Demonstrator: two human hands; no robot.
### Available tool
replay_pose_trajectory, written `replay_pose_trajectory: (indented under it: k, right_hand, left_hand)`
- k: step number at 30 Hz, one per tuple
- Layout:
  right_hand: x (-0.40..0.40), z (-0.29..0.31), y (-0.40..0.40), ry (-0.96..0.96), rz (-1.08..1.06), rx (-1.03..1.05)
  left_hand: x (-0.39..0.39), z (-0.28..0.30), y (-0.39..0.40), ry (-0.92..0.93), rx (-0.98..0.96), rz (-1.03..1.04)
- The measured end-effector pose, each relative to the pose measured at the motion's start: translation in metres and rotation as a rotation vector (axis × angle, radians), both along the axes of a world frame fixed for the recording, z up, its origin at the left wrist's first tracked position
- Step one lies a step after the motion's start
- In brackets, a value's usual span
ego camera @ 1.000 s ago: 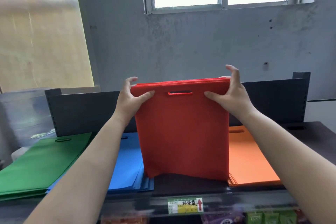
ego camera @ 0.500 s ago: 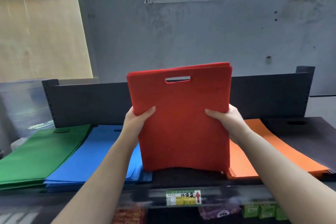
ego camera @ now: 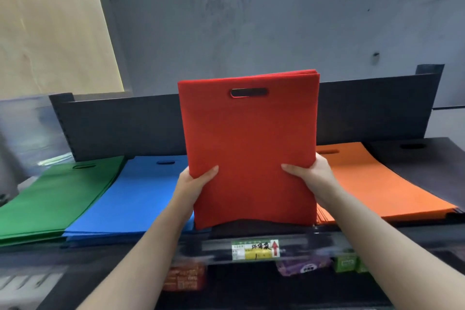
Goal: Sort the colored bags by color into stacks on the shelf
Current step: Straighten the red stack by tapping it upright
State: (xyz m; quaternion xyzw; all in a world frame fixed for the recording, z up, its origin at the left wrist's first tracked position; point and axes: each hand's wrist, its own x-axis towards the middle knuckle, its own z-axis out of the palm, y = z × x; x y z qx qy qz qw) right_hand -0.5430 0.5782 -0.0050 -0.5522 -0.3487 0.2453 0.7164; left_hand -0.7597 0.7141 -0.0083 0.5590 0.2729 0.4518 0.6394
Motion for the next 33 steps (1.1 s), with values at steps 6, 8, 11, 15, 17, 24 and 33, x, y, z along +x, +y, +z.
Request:
replay_pose_trajectory:
  k: [6,8,11,15,17,24,33]
  right_hand:
    - [0.002,0.010,0.003,-0.110,-0.054,0.069]
    - [-0.003,0.001,0.000,-0.172,-0.105,0.068]
    - [-0.011,-0.021,-0.010,-0.219,-0.166,0.083]
    - [-0.019,-0.031,-0.016,-0.282,-0.213,0.095]
    - [-0.018,-0.024,-0.014,-0.343,-0.214,0.070]
    - [0.003,0.005,0.020,-0.289,-0.130,-0.220]
    - [0.016,-0.019,0.041,-0.449,-0.080,-0.812]
  left_hand:
    - [0.002,0.015,0.002,-0.111,0.142,0.086]
    - [-0.001,0.013,0.001,-0.104,0.197,0.111]
    - [-0.005,-0.003,-0.004,-0.029,0.237,0.140]
    - [-0.006,-0.016,-0.011,0.039,0.321,0.239]
    - [-0.005,-0.012,-0.011,0.084,0.412,0.284]
    - [0.009,0.011,0.018,0.321,0.401,0.316]
    - [0.021,-0.024,0.049,0.678,0.093,0.223]
